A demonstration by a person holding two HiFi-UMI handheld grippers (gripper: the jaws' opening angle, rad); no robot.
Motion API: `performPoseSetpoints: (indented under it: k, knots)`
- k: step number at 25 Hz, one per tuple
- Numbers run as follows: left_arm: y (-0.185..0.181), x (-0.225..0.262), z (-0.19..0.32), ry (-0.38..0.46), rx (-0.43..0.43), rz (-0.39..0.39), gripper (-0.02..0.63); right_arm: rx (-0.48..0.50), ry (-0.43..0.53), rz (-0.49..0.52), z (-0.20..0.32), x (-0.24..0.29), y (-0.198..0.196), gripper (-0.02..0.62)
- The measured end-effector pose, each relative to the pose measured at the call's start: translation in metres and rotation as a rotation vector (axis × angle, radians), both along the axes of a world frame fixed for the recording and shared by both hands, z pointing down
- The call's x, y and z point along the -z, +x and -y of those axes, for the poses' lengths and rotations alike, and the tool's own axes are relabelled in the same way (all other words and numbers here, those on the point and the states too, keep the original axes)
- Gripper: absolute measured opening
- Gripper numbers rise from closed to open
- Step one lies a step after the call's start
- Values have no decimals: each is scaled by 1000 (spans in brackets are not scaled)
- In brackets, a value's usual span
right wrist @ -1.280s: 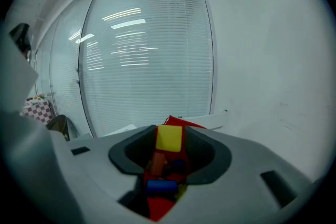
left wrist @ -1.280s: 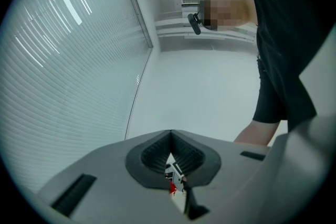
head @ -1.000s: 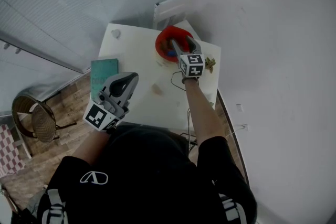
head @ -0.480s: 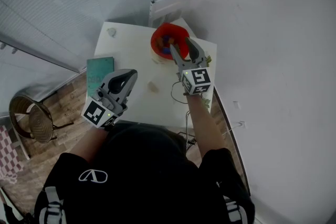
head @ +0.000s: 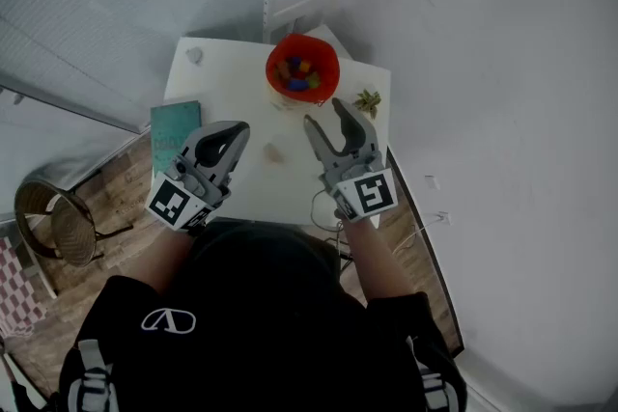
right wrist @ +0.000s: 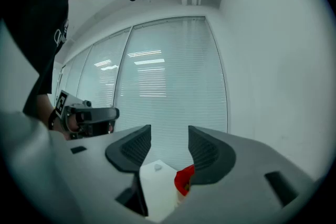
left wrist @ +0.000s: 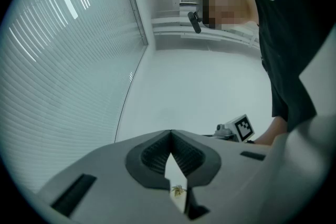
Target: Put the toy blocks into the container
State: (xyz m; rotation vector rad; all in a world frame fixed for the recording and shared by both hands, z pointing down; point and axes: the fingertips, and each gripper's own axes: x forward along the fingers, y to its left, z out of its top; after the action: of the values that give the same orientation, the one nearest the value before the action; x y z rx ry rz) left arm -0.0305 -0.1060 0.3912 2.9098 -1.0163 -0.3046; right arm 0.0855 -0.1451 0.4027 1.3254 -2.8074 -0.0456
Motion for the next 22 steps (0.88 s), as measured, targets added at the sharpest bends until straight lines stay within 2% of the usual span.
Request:
performPoseSetpoints:
  k: [7, 12, 18, 22]
  knots:
    - [6, -4, -4, -2, -7, 13, 5, 13, -8, 10, -43, -2, 3, 219]
    - [6, -4, -4, -3, -9, 11, 5, 19, -25, 1, -49, -12, 0, 218]
    - [4, -5, -5, -2, 1, 12, 5, 59, -112, -42, -36, -46, -12, 225]
    - [-2, -6, -6, -5, 17, 13, 5, 104, -218, -101, -23, -89, -30, 229]
